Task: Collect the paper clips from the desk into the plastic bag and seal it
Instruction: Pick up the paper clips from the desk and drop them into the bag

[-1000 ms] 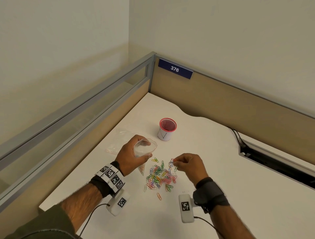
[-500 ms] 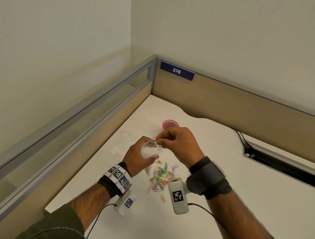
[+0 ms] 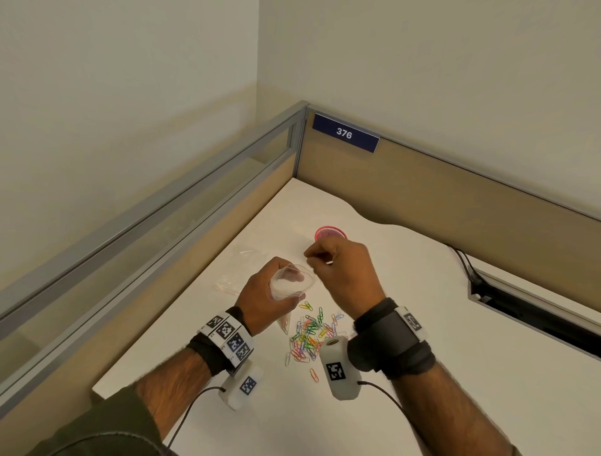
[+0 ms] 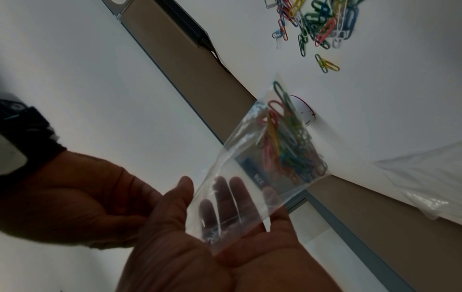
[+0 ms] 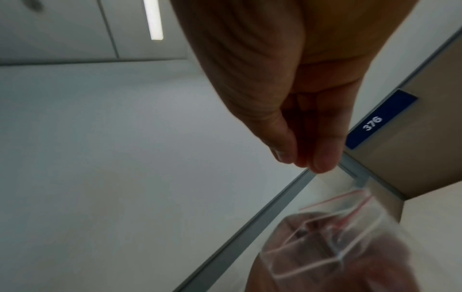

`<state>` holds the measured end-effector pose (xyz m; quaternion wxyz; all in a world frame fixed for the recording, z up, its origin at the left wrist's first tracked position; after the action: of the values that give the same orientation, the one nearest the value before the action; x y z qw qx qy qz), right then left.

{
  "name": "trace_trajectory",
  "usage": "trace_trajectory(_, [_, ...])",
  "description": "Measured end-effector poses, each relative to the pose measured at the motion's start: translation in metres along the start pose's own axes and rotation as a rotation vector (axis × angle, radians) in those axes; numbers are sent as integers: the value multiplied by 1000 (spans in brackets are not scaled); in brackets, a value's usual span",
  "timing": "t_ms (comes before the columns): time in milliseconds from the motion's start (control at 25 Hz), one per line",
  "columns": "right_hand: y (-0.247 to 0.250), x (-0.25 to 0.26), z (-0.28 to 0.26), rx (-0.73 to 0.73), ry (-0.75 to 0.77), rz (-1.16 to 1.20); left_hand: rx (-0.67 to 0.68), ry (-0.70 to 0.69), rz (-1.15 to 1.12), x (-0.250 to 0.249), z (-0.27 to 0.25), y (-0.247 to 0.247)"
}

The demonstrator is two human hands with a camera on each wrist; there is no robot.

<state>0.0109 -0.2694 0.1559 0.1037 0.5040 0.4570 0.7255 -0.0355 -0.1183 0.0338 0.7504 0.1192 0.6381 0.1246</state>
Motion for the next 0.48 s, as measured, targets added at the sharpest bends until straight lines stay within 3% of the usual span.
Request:
trace_trajectory(80, [5,-30,0,-56,-43,34,-9,-8,-39,-2,-4,4])
trace_trajectory(160, [-5,-82,0,-35,-184,-15,-18,-4,-62,-4,-7,10])
trace_trajectory(320, [-55,-177,-22,238,-522,-221,-39,-1,-54,-4,-12,24])
trace_trajectory(480, [-94,-194,-30,396,-535,-340,-55,30,-44,1,-15,33])
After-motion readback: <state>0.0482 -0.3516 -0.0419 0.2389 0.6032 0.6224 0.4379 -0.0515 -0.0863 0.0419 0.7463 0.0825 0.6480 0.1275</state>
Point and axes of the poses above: each hand's wrist, its own z-axis towards the middle knuckle, its own y-axis out of the back of the hand, x = y × z, the point moved 1 cm from there along z, towards the middle knuckle, and after that the axes turned 8 degrees about x, right-handed, at the moved point
